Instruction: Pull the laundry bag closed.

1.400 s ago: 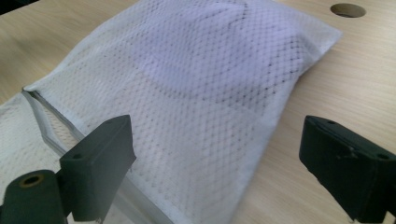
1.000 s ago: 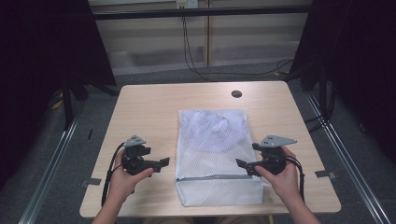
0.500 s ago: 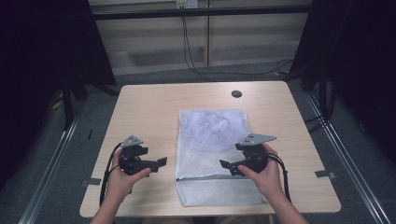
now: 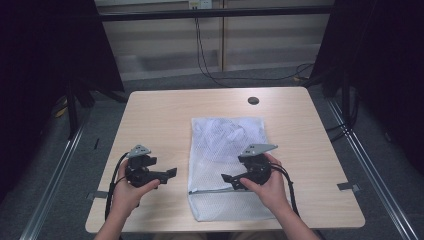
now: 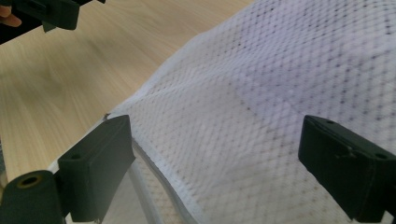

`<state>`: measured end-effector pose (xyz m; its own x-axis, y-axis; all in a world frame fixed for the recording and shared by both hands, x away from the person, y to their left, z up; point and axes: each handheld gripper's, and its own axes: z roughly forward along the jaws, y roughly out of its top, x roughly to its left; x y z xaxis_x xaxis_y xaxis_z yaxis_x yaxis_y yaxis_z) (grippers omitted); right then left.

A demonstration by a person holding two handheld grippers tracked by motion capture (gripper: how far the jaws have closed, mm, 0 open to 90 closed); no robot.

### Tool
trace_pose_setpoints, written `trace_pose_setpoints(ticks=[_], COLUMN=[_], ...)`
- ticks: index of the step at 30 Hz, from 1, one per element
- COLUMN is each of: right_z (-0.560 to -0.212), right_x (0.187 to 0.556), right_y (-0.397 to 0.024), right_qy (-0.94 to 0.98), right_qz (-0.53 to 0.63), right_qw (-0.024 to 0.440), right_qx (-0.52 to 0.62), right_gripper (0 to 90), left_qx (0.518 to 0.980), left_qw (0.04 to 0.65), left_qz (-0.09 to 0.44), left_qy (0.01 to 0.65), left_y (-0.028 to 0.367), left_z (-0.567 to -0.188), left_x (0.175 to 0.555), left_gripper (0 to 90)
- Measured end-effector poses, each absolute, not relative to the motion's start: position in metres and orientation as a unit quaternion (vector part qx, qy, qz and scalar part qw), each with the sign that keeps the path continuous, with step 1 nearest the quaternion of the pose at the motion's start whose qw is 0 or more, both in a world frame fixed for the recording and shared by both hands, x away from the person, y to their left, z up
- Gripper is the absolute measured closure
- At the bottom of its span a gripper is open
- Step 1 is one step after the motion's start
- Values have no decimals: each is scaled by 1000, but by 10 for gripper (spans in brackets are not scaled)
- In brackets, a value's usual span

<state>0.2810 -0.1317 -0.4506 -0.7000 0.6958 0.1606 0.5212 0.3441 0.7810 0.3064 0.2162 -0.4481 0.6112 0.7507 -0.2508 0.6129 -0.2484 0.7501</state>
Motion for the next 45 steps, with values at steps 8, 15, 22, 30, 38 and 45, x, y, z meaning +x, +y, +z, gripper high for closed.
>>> trace_pose_setpoints(ticks=[8,15,22,30,38,45], right_z=[-453,-454,-458,-461,-465,-471], right_x=[284,284,284,284,285,282], right_y=[-112,-103,-91,-81,-72,-63], right_qy=[818,820,827,830,834,836], right_qz=[433,434,429,429,427,426], right_qw=[87,81,72,51,33,5], right_qx=[368,363,357,352,347,347], right_gripper=[98,99,113,166,215,275], left_qx=[786,787,783,783,782,783], left_qw=[433,429,433,430,430,430], left_qz=[80,83,84,84,84,83], left_qy=[435,435,440,442,443,442], left_y=[217,219,220,221,222,222], left_z=[-448,-448,-447,-447,-446,-446], left_x=[306,307,306,306,306,306], left_gripper=[54,54,55,56,57,58])
